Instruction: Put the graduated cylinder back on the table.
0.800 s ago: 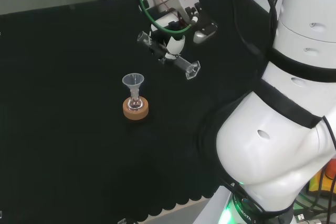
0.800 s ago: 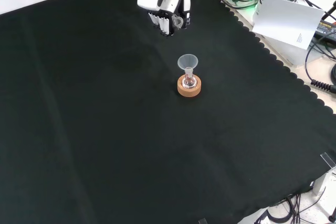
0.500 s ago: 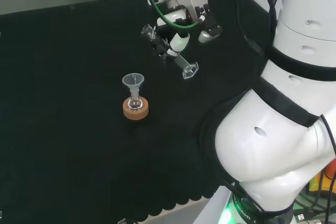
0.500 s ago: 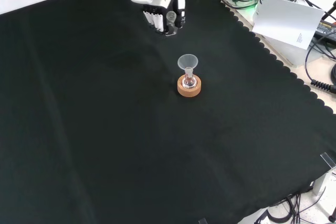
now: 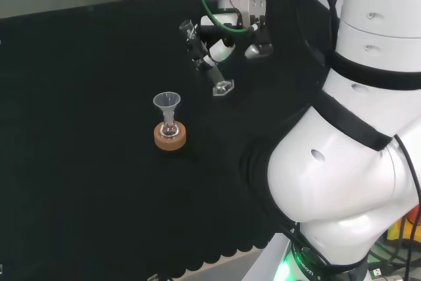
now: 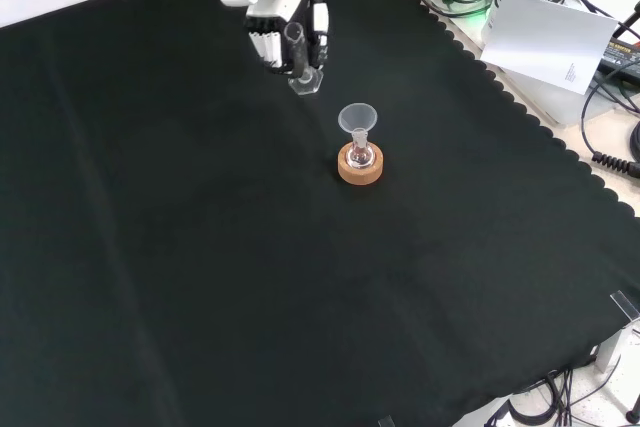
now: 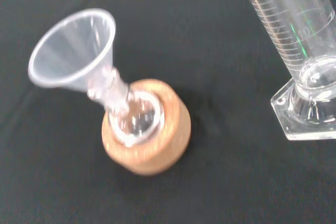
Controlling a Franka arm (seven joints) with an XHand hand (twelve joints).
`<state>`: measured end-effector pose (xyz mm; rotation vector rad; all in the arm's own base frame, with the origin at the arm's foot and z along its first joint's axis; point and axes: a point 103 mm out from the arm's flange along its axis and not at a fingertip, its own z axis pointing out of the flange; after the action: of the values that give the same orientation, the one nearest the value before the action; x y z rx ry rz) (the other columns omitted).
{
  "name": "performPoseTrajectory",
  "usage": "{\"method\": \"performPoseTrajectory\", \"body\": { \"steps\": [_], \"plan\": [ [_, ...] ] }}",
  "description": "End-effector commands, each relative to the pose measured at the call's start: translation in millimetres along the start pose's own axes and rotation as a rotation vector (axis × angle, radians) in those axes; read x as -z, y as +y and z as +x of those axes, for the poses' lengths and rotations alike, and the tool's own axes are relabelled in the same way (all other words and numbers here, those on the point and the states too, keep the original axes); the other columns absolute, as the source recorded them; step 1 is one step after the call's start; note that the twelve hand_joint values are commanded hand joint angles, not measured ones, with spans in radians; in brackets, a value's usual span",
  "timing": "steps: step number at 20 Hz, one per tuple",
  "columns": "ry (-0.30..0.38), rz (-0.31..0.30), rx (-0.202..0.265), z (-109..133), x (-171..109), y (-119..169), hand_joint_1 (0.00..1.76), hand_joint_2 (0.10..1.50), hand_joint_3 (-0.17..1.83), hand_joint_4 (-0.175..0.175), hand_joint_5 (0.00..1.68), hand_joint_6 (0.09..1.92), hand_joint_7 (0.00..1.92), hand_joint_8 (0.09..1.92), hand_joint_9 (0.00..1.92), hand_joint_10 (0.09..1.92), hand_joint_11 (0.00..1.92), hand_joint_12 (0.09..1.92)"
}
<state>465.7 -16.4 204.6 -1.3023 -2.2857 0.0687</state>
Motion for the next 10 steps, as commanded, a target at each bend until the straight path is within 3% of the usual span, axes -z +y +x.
{"method": "performPoseTrajectory", "body": {
  "steps": [1, 6, 10],
  "plan": [
    [0.050, -0.140, 0.080, -20.2, -3.4, 47.6, 1.25, 1.13, 0.00, -0.175, 0.93, 1.06, 0.97, 1.06, 1.43, 0.09, 1.22, 0.77],
    [0.079, -0.169, 0.134, -26.7, -12.8, 76.6, 1.25, 1.13, 0.00, -0.175, 0.93, 1.06, 0.97, 1.06, 1.43, 0.09, 1.22, 0.77],
    [0.091, -0.192, 0.144, -31.1, -22.5, 91.7, 1.25, 1.13, 0.00, -0.175, 0.93, 1.06, 0.97, 1.05, 1.43, 0.09, 1.22, 0.77]
  ]
}}
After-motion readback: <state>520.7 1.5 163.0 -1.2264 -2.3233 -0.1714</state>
